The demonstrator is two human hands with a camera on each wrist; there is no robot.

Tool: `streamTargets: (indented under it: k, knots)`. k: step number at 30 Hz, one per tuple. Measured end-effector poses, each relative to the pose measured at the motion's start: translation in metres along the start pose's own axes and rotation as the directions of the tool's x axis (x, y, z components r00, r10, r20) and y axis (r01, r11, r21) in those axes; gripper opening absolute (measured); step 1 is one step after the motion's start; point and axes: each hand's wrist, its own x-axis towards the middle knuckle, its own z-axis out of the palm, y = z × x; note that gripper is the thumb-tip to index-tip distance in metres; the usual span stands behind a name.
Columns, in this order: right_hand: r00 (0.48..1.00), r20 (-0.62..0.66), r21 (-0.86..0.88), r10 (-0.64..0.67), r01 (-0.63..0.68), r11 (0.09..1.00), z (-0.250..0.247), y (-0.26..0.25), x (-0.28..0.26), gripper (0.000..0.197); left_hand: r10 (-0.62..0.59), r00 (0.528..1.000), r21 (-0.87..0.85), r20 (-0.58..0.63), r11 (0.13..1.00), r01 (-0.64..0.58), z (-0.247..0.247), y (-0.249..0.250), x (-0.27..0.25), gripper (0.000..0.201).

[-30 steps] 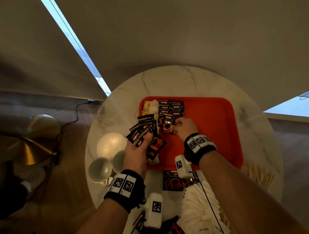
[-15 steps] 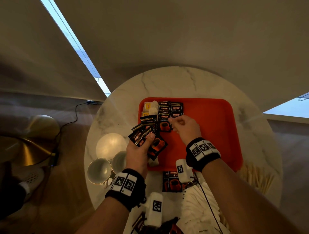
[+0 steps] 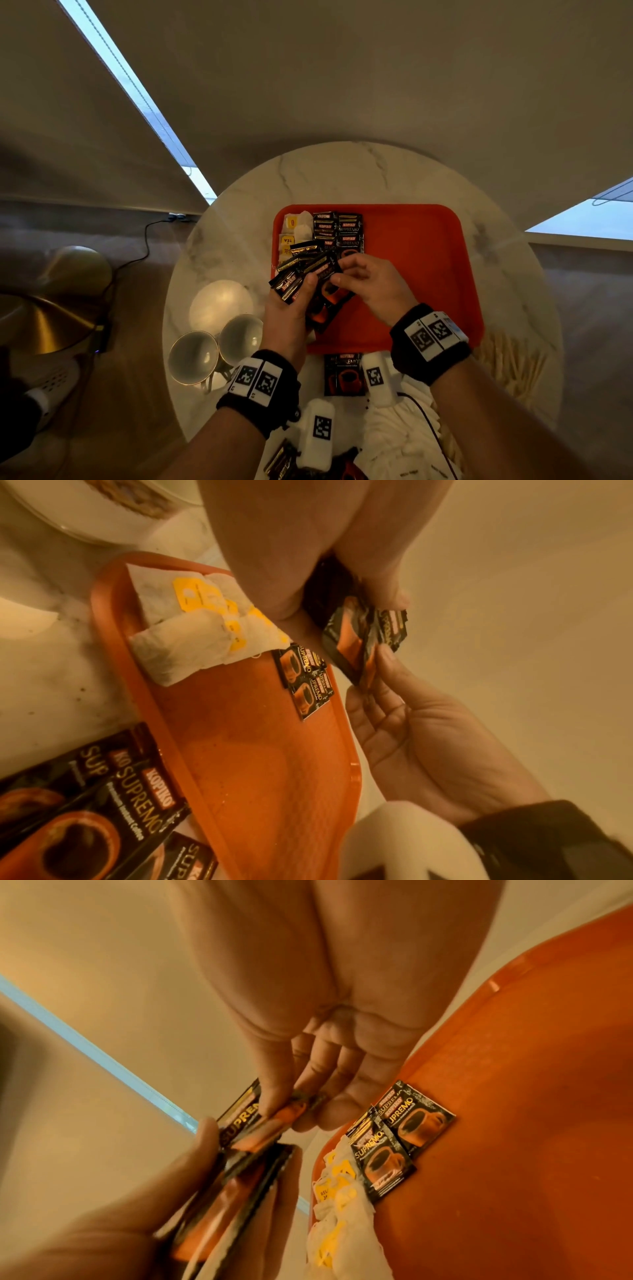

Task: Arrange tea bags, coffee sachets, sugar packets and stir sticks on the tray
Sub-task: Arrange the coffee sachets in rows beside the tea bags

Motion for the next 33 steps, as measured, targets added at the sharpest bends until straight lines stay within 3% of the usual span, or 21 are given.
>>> streamTargets:
  k: [3, 8, 13, 17, 26, 29, 31, 33]
  knots:
    - [0.998, -0.048, 0.080, 0.030, -0.026, 0.996, -0.008, 0.001, 0.003, 0.011, 0.015, 0.999, 0.002, -0.034, 1.000, -0.015, -0.001, -0.001, 0.002, 0.035]
    - [0.961, -0.252, 0.119, 0.115, -0.087, 0.989, -0.025, 0.009, 0.023, 0.009, 0.012, 0.996, 0.022, -0.089, 1.000, -0.010, -0.003, -0.003, 0.005, 0.028]
    - [0.932, -0.317, -0.177, 0.178, -0.243, 0.954, -0.037, 0.034, 0.052, 0.012, -0.002, 0.995, 0.026, -0.100, 1.000, 0.005, -0.006, -0.006, 0.005, 0.027]
    - [0.922, -0.342, -0.290, 0.182, -0.287, 0.913, -0.032, 0.038, 0.067, 0.024, -0.011, 0.993, 0.025, -0.117, 1.000, 0.014, -0.008, -0.006, 0.006, 0.027]
    - [0.919, -0.362, -0.369, 0.155, -0.294, 0.882, -0.025, 0.032, 0.075, 0.023, -0.031, 0.991, 0.018, -0.128, 0.999, 0.034, -0.009, -0.004, 0.010, 0.033]
    - [0.905, -0.397, -0.341, 0.155, -0.303, 0.890, -0.026, 0.029, 0.070, 0.032, -0.033, 0.991, 0.019, -0.130, 0.999, 0.035, -0.009, -0.003, 0.011, 0.036]
    - [0.898, -0.421, -0.312, 0.126, -0.274, 0.910, -0.025, 0.024, 0.061, 0.034, -0.037, 0.991, 0.016, -0.132, 0.999, 0.039, -0.009, -0.003, 0.012, 0.035]
    - [0.925, -0.370, -0.237, 0.087, -0.185, 0.954, -0.018, 0.012, 0.044, 0.032, -0.036, 0.991, 0.011, -0.130, 0.999, 0.038, -0.008, -0.004, 0.013, 0.029]
